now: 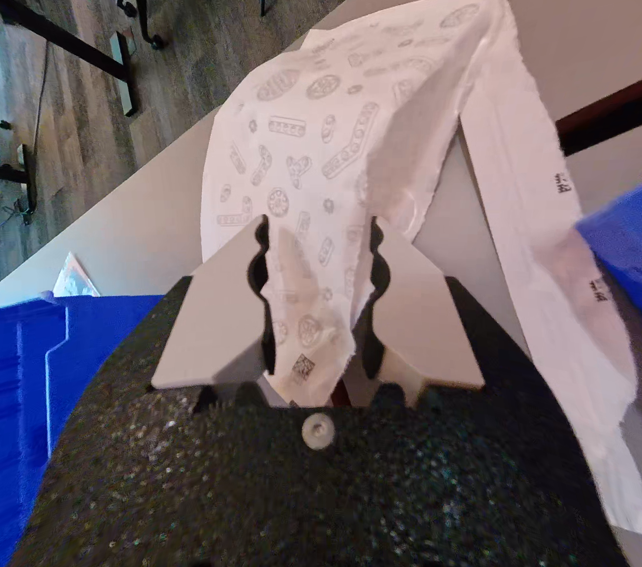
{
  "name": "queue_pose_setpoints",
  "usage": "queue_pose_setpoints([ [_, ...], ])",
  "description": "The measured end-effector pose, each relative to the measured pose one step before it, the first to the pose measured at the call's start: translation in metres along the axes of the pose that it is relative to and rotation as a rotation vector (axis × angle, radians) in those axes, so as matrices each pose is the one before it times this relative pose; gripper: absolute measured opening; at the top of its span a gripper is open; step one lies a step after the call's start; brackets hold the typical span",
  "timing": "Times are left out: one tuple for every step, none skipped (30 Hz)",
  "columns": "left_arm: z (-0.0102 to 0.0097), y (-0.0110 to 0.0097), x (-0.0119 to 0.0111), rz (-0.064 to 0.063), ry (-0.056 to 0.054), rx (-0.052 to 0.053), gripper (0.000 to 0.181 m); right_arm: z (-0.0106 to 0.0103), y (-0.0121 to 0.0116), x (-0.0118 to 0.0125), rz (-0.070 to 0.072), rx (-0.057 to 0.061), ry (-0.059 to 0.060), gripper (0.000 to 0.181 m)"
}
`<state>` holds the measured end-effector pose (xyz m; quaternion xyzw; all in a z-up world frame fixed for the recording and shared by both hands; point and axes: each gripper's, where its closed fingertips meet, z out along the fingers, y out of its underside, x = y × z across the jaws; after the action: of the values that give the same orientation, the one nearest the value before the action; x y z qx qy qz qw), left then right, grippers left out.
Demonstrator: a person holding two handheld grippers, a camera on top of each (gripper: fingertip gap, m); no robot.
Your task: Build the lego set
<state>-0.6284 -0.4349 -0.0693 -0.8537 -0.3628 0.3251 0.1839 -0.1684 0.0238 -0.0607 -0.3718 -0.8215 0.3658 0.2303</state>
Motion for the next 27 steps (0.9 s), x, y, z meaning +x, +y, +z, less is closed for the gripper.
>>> queue_pose_setpoints([
  [0.00363, 0.00498, -0.00634, 0.0016, -0.0358, -0.0333, 0.025, 0.00223, 0.00015, 0.00124, 0.0041, -0.0024, -0.0002, 0.137],
  [0.00194, 0.00582, -0.00894, 0.0088, -0.0549, -0.0304, 0.003, 0.00264, -0.00074, 0.00057, -0.0013, -0.0009, -0.0053, 0.137],
  [-0.00192, 0.00188, -0.00531, 0.009, -0.0192, -0.0009, 0.0, 0.00263, -0.00133, 0.00051, -0.0021, -0.0036, -0.0046, 0.137],
  [-0.0058, -0.00191, -0.00485, -0.0179, 0.0023, 0.0141, 0.0, 0.0023, -0.00176, 0.00092, -0.0036, -0.0052, -0.0008, 0.137],
  [-0.00698, -0.00378, -0.00806, -0.0417, 0.0054, 0.0095, 0.0, 0.00183, -0.00259, 0.00083, -0.0069, -0.0014, 0.0022, 0.136],
  [-0.01062, -0.00462, -0.01076, -0.0535, 0.0037, 0.005, 0.0, 0.00167, -0.0034, 0.00036, -0.0105, 0.0058, 0.0015, 0.136],
  [-0.01412, -0.00809, -0.01038, -0.0616, 0.009, 0.0131, 0.0, 0.00178, -0.00358, -0.0004, -0.0114, 0.0113, -0.0027, 0.136],
  [-0.0168, -0.00887, -0.00762, -0.0615, 0.0266, 0.0152, 0.0, 0.00219, -0.0034, -0.00103, -0.0088, 0.012, -0.0072, 0.135],
  [-0.01931, -0.00891, -0.00846, -0.058, 0.006, 0.0093, 0.0, 0.00272, -0.0027, -0.0012, -0.0051, 0.009, -0.0095, 0.135],
  [-0.02139, -0.00972, -0.00501, -0.0283, 0.0046, 0.0173, 0.0, 0.00321, -0.00225, -0.00136, -0.0034, 0.0057, -0.0104, 0.135],
  [-0.02314, -0.01132, -0.0007, -0.0014, 0.0127, 0.0336, 0.0, 0.00338, -0.00272, -0.00147, -0.0043, 0.0063, -0.0095, 0.135],
  [-0.02367, -0.01118, 0.00274, 0.0138, 0.0108, 0.0354, 0.0, 0.00343, -0.00426, -0.00168, -0.0071, 0.011, -0.0076, 0.135],
  [-0.02264, -0.00815, 0.00476, 0.0227, 0.0023, 0.0141, 0.0, 0.00342, -0.00608, -0.00251, -0.0103, 0.0164, -0.0087, 0.134],
  [-0.02244, -0.00513, 0.00954, 0.0286, 0.0175, -0.003, 0.0, 0.00353, -0.00785, -0.0032, -0.0125, 0.0223, -0.0108, 0.134],
  [-0.02154, -0.00418, 0.01223, 0.0234, 0.0227, -0.0048, 0.0, 0.00352, -0.00932, -0.00401, -0.0118, 0.0283, -0.0149, 0.135],
  [-0.0181, -0.00353, 0.01063, 0.0168, 0.016, 0.001, 0.0, 0.00381, -0.01066, -0.0044, -0.007, 0.032, -0.0182, 0.135],
  [-0.01867, -0.00244, 0.01133, 0.0135, 0.0089, -0.0065, 0.0, 0.00377, -0.01191, -0.00474, -0.0031, 0.0338, -0.0208, 0.136],
  [-0.01717, -0.00132, 0.01079, 0.0245, -0.0014, -0.0109, 0.0, 0.00339, -0.01334, -0.00554, -0.0039, 0.0377, -0.0246, 0.137],
  [-0.01699, -0.00249, 0.00954, 0.0338, -0.0135, 0.0001, 0.0, 0.00296, -0.01551, -0.00572, -0.0033, 0.0457, -0.0228, 0.138],
  [-0.01353, -0.00305, 0.00986, 0.0381, -0.0109, 0.0058, 0.0, 0.00271, -0.01818, -0.00568, 0.0022, 0.0573, -0.019, 0.139],
  [-0.0144, -0.0027, 0.01239, 0.0314, -0.0007, -0.0021, 0.0, 0.00267, -0.01949, -0.00681, 0.0078, 0.0655, -0.0231, 0.143],
  [-0.01223, -0.0025, 0.01341, 0.0276, 0.0061, -0.0037, 0.0, 0.00273, -0.01906, -0.00874, 0.0081, 0.0656, -0.0344, 0.14],
  [-0.01054, -0.00316, 0.01333, 0.0257, 0.0083, 0.0025, 0.0, 0.00262, -0.01734, -0.00958, 0.0071, 0.06, -0.0398, 0.14],
  [-0.00897, -0.00398, 0.01182, 0.0274, 0.0044, 0.007, 0.0, 0.00244, -0.0151, -0.0087, 0.0064, 0.0529, -0.0361, 0.141],
  [-0.00784, -0.00353, 0.00892, 0.031, -0.005, 0.0053, 0.0, 0.00211, -0.01241, -0.00703, 0.005, 0.042, -0.0267, 0.141],
  [-0.00664, -0.00259, 0.00613, 0.032, -0.0111, -0.0009, 0.0, 0.00113, -0.00935, -0.00558, 0.0013, 0.0272, -0.0173, 0.141],
  [-0.00485, -0.00314, 0.00323, 0.0327, -0.0164, 0.0011, 0.0, -0.0002, -0.00663, -0.00419, -0.0044, 0.0168, -0.0064, 0.141],
])
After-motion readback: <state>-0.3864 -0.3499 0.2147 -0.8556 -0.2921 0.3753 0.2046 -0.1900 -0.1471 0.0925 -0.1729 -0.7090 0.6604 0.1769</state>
